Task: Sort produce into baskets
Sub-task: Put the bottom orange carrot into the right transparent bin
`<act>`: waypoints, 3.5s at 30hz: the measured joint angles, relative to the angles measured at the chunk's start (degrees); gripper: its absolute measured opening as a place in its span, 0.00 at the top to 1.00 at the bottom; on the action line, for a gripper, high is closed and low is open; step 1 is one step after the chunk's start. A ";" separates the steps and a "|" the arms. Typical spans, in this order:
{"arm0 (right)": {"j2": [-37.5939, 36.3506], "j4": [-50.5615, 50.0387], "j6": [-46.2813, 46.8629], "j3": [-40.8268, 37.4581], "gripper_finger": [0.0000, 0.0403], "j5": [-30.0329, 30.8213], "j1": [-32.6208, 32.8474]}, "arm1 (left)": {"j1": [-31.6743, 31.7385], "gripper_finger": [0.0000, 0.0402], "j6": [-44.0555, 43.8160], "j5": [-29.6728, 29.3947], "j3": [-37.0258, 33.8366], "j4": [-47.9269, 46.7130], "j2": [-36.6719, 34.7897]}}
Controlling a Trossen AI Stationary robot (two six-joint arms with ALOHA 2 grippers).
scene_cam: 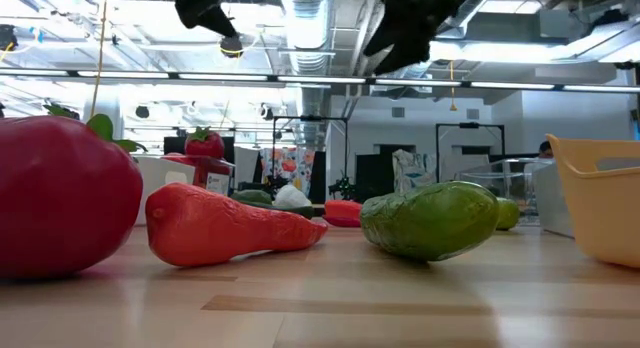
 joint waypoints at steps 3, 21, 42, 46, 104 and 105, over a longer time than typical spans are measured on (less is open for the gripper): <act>-1.84 0.04 0.01 -1.46 0.05 1.33 2.03 | -3.46 0.10 -2.51 -1.28 -0.01 0.86 4.59; -4.79 -2.20 -0.03 -11.28 0.05 2.67 4.96 | -14.42 0.17 -19.49 -1.10 -0.02 25.84 35.77; -4.77 -2.53 -0.03 -11.22 0.05 2.65 6.22 | -17.15 0.32 -30.87 -8.88 0.07 28.07 43.30; -4.75 -2.39 -0.03 -11.20 0.05 2.63 6.22 | -17.73 0.34 -32.20 -8.85 0.07 28.31 44.56; -23.78 38.49 6.05 -41.62 0.05 0.92 17.11 | -2.87 0.80 -5.86 -7.99 -0.03 56.73 29.26; -23.07 39.82 6.05 -41.62 0.05 0.92 17.13 | -2.85 0.80 -4.63 -8.00 -0.02 58.97 29.23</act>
